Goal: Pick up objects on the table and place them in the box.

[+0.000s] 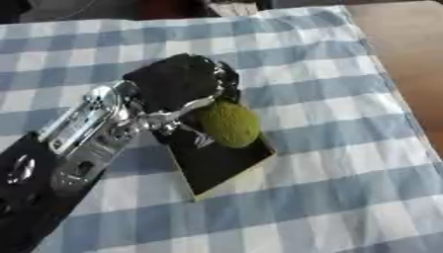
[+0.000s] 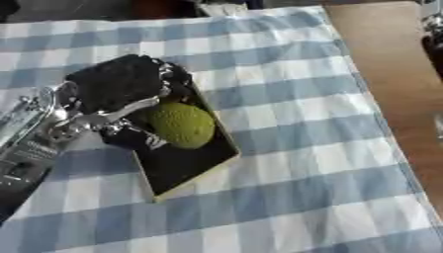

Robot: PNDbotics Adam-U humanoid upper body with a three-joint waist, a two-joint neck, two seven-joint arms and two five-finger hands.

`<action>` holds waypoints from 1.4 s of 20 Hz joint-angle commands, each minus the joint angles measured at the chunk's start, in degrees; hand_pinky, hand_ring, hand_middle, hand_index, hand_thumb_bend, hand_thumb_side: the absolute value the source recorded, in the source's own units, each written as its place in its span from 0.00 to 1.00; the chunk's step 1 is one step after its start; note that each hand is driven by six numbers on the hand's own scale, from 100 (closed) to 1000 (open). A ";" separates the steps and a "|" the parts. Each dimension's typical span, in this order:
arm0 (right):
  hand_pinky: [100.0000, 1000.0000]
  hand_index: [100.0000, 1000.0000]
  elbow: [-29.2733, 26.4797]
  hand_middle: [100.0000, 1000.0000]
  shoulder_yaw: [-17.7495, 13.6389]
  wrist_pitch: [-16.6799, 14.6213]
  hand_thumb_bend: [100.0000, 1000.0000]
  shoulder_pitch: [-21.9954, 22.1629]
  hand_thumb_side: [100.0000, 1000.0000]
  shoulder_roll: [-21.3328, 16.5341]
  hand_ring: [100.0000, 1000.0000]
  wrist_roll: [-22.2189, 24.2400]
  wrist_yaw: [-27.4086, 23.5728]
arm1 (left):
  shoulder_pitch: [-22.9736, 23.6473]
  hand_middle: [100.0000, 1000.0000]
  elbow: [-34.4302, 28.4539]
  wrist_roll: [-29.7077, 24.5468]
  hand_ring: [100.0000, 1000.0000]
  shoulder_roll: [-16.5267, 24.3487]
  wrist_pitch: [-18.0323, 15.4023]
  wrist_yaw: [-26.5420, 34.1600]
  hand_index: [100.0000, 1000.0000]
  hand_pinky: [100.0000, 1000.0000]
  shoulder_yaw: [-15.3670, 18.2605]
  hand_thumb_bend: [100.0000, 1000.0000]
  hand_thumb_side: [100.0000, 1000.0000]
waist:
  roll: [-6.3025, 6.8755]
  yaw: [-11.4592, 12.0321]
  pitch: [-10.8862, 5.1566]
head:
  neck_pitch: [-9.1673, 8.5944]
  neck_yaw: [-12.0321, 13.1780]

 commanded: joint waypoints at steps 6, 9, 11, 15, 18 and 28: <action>0.79 0.67 -0.90 0.65 -0.86 -0.03 0.00 -0.06 0.69 -0.70 0.68 -0.53 -0.29 | 0.13 0.82 0.96 -4.70 0.80 1.03 -3.89 -1.59 0.93 0.78 0.69 0.45 0.01 | -0.25 -0.03 -1.36 | 0.25 -0.18; 0.79 0.67 -0.90 0.65 -0.91 -0.05 0.00 0.07 0.69 -0.70 0.68 -0.57 -0.27 | 0.35 0.88 0.19 -4.46 0.86 1.30 -3.67 -2.91 0.97 0.84 1.68 0.51 0.06 | -0.27 0.03 -1.40 | 0.09 -0.28; 0.79 0.67 -0.90 0.65 -0.96 -0.06 0.00 0.16 0.69 -0.74 0.68 -0.62 -0.27 | 0.60 0.88 -0.85 -3.94 0.86 1.60 -3.44 -4.03 0.97 0.84 2.31 0.51 0.08 | -0.27 0.08 -1.46 | -0.04 -0.42; 0.79 0.67 -0.90 0.65 -1.00 -0.12 0.00 0.27 0.69 -0.81 0.68 -0.68 -0.30 | 1.01 0.86 -3.59 -2.85 0.84 2.28 -2.47 -4.44 0.95 0.83 3.97 0.48 0.04 | -0.29 0.26 -1.62 | -0.15 -0.55; 0.79 0.67 -0.90 0.65 -1.06 -0.19 0.00 0.36 0.68 -0.89 0.68 -0.77 -0.31 | 1.40 0.83 -6.48 -1.33 0.82 3.08 -0.99 -4.49 0.93 0.80 5.86 0.41 0.00 | -0.39 0.40 -1.76 | -0.30 -0.70; 0.79 0.67 -0.90 0.65 -2.18 -1.20 0.00 0.44 0.65 -1.68 0.68 -2.08 0.11 | 6.84 0.73 -18.38 23.70 0.71 9.66 12.58 7.98 0.81 0.67 22.82 0.26 0.20 | -0.63 1.27 -2.10 | 0.18 -2.42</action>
